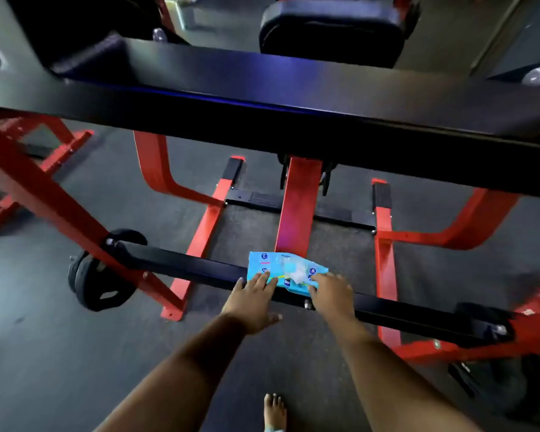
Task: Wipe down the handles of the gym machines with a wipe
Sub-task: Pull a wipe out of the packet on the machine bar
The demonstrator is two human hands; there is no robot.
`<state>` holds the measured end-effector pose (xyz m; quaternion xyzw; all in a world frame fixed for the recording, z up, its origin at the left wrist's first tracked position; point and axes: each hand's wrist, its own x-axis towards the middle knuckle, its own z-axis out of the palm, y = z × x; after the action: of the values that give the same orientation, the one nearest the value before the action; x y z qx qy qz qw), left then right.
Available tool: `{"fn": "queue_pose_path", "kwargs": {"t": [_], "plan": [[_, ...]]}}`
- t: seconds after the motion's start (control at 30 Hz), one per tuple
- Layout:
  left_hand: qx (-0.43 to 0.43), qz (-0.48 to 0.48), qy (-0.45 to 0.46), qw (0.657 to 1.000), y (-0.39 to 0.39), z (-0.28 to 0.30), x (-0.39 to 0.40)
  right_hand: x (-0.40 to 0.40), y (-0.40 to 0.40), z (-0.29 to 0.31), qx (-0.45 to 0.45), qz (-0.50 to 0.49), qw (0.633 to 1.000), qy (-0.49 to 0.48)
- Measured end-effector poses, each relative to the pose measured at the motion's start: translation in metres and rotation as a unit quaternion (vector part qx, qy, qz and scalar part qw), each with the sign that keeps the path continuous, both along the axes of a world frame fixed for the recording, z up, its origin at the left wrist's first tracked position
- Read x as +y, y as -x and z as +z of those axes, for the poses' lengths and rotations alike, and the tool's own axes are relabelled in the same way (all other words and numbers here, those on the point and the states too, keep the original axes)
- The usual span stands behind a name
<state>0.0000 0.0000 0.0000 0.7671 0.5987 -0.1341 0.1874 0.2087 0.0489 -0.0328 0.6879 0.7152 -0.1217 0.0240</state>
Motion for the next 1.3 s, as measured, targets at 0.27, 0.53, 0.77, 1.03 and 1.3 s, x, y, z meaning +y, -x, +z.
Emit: {"fn": "queue_pose_path", "kwargs": {"t": [0.27,0.53,0.77,1.03,1.3], "plan": [[0.038,-0.011,0.021,0.999,-0.006,-0.025,0.025,0.027,0.016,-0.032,0.077,-0.049,0.995,0.035],[0.066,-0.006,0.039,0.997,-0.009,-0.031,0.030,0.033,0.000,-0.046,0.280,-0.128,0.949,0.067],[0.070,-0.001,0.036,0.997,-0.016,-0.028,0.034,0.023,-0.030,-0.026,0.344,-0.182,0.921,0.003],[0.029,0.020,0.013,0.999,-0.009,-0.002,0.020,-0.002,-0.033,0.021,0.441,-0.100,0.888,-0.079],[-0.010,0.064,-0.023,0.998,0.052,0.044,-0.041,-0.044,0.039,0.055,0.368,0.004,0.929,-0.029]]}}
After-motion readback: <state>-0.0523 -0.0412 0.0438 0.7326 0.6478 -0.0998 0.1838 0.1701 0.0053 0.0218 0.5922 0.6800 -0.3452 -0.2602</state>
